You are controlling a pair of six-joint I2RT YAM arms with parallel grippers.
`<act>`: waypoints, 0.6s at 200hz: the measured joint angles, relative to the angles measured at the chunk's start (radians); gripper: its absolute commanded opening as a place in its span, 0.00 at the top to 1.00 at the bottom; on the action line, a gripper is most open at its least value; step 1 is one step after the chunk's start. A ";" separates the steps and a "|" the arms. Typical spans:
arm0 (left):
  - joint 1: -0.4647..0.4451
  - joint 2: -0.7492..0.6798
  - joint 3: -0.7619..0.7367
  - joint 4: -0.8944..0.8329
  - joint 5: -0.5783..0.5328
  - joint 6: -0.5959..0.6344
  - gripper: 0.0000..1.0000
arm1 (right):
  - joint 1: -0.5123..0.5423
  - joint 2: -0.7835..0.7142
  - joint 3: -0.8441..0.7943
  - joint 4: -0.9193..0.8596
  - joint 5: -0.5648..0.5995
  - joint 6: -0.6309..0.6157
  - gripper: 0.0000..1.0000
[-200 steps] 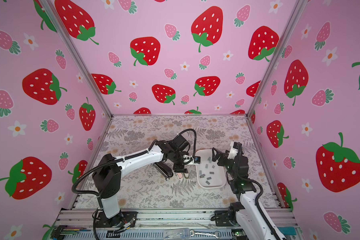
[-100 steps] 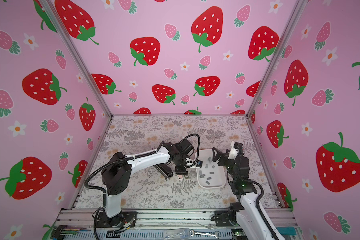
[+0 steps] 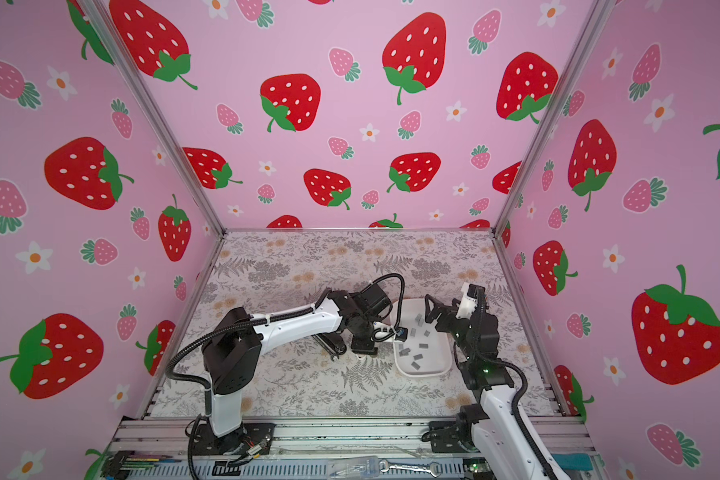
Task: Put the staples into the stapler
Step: 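Lower the left gripper over the staple remover and close on it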
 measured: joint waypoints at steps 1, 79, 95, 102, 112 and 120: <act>0.000 0.000 0.000 0.000 -0.001 -0.001 0.35 | 0.000 0.000 0.000 0.000 0.000 0.000 0.01; 0.001 0.018 -0.003 0.000 -0.039 -0.008 0.36 | 0.000 0.002 0.000 0.000 0.000 0.000 0.01; 0.000 0.019 -0.003 0.000 -0.048 -0.008 0.36 | 0.000 0.006 0.000 0.000 0.000 0.000 0.01; 0.001 0.020 -0.003 0.000 -0.050 -0.008 0.36 | 0.000 0.008 0.000 0.000 0.000 0.000 0.01; 0.001 0.023 -0.003 0.000 -0.055 -0.009 0.36 | 0.000 0.013 0.000 0.000 0.000 0.000 0.01; 0.000 0.029 -0.003 0.000 -0.057 -0.010 0.36 | 0.000 0.016 0.000 0.000 0.000 0.000 0.01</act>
